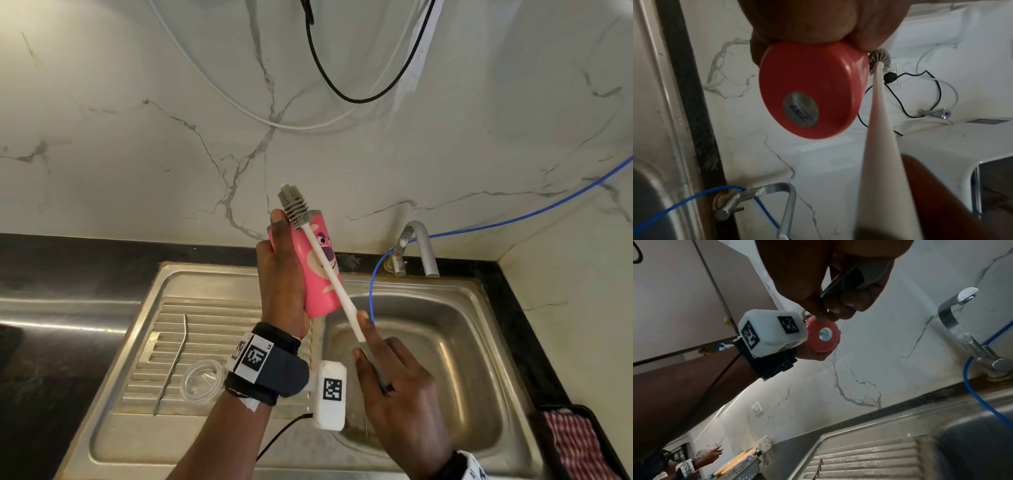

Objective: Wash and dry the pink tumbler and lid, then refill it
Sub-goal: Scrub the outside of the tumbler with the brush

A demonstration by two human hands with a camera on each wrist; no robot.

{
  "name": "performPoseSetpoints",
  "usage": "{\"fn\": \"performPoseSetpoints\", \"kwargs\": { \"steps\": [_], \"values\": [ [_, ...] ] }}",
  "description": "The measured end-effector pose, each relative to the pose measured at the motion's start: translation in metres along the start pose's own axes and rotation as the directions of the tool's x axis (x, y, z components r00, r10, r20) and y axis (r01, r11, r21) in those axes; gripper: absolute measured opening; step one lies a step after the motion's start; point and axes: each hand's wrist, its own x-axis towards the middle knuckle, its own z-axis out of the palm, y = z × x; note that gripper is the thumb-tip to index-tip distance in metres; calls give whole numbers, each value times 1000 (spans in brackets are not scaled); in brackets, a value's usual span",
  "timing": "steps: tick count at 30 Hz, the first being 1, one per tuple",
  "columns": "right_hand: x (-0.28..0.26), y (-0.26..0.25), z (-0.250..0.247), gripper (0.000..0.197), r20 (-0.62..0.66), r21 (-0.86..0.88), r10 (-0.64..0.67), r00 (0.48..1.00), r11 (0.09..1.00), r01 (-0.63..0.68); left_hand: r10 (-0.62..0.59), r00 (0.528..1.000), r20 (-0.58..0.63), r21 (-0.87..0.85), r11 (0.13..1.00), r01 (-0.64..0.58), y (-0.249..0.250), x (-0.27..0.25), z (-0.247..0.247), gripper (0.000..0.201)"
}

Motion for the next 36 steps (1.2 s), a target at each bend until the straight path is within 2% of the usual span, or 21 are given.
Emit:
{"fn": "performPoseSetpoints", "kwargs": {
  "steps": [3,7,13,16,20,24,28,30,33,36],
  "values": [
    [-15,0,-5,60,28,9,-44,999,999,44,31,998,-60,-18,999,-32,10,12,-7,97],
    [-40,2,-15,69,104,23,-41,994,999,39,59,989,-135,-79,994,-70,16,21,-25,96],
    [-15,2,-8,67,60,-16,-13,998,1000,14,10,997,-80,-32,999,-12,8,10,-9,94],
    [-23,5,-10,59,76,13,-25,997,1000,24,46,993,-105,-44,998,-51,13,15,-11,94],
    [-49,14,-18,72,144,36,-11,990,999,6,88,979,-184,-120,987,-111,20,23,-26,89],
    [-40,13,-17,67,116,6,-19,993,1000,18,57,983,-176,-109,991,-77,11,17,-22,77],
    [-34,9,-11,59,85,40,-9,996,999,6,60,985,-159,-93,993,-76,10,13,-14,87],
    [-45,15,-15,64,106,39,-15,994,999,11,89,979,-183,-119,987,-112,16,17,-16,86],
    [-58,20,-27,61,149,9,-23,989,1000,22,98,963,-250,-131,982,-134,22,22,-23,74],
    [-53,19,-27,58,152,-8,-25,988,1000,26,75,970,-230,-139,984,-109,16,17,-22,74]
  ]
}}
